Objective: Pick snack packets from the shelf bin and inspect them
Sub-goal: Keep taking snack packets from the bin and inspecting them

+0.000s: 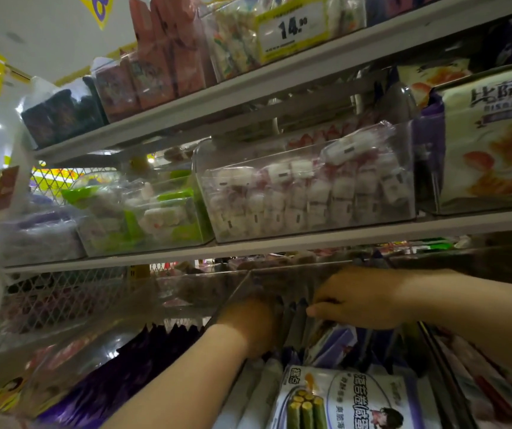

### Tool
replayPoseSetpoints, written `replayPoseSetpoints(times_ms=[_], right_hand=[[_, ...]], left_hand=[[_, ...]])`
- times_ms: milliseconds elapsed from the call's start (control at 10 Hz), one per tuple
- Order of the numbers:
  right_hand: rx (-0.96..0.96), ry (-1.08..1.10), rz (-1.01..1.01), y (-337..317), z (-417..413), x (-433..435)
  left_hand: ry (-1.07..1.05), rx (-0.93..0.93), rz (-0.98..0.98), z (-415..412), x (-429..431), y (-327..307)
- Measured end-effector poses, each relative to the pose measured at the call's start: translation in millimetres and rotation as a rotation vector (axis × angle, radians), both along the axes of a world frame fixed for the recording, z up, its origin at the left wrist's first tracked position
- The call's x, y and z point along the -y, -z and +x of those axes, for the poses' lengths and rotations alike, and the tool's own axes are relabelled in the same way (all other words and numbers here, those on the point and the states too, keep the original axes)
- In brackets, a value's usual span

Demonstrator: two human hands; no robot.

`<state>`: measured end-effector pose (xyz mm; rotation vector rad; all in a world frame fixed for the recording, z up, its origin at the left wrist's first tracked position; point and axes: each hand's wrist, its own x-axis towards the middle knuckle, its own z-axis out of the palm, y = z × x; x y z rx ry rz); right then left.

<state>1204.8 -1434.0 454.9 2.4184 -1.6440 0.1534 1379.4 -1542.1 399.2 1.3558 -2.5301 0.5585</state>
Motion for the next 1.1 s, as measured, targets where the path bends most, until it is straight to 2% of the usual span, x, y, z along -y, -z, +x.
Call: replayPoseSetpoints(times_ms=[200,300,400,500,600,700,800,900,1000,1100], right_hand=[[0.01,-0.022,0.008,2,-5,1],[0.027,-0.039,0.01,1,-9,0],[0.034,-0.053,-0.014,2,-10,2],[0.029,-0.063,-0.034,1,-8,1],[0.022,-0.06,-0.03,1,-6,-3],[0.066,-0.053,-0.02,1,-8,-9],[0.066,-0.048,-0.048,1,-12,-17],[0.055,-0.078,-0.062,1,-13,-25],[0.04,-0.09,-0.047,5,-13,-31],[0.023,-0.1,-0.055,9,-13,-32]], left_hand=[[-0.069,0.004,0.137,-10,6,0],[-0.104,-0.106,0.203,-11,8,7],[-0.07,-0.113,0.211,-10,3,11],[0.032,-0.132,0.228,-10,3,9],[0.06,-0.308,0.262,-9,-10,-2],[0.228,-0.494,0.184,-2,-32,-13],[0.42,-0.572,0.209,16,-77,-12],[0.51,-0.447,0.357,28,-114,1],[0.457,-0.185,0.383,27,-125,19],[0.456,-0.147,0.394,26,-128,27]])
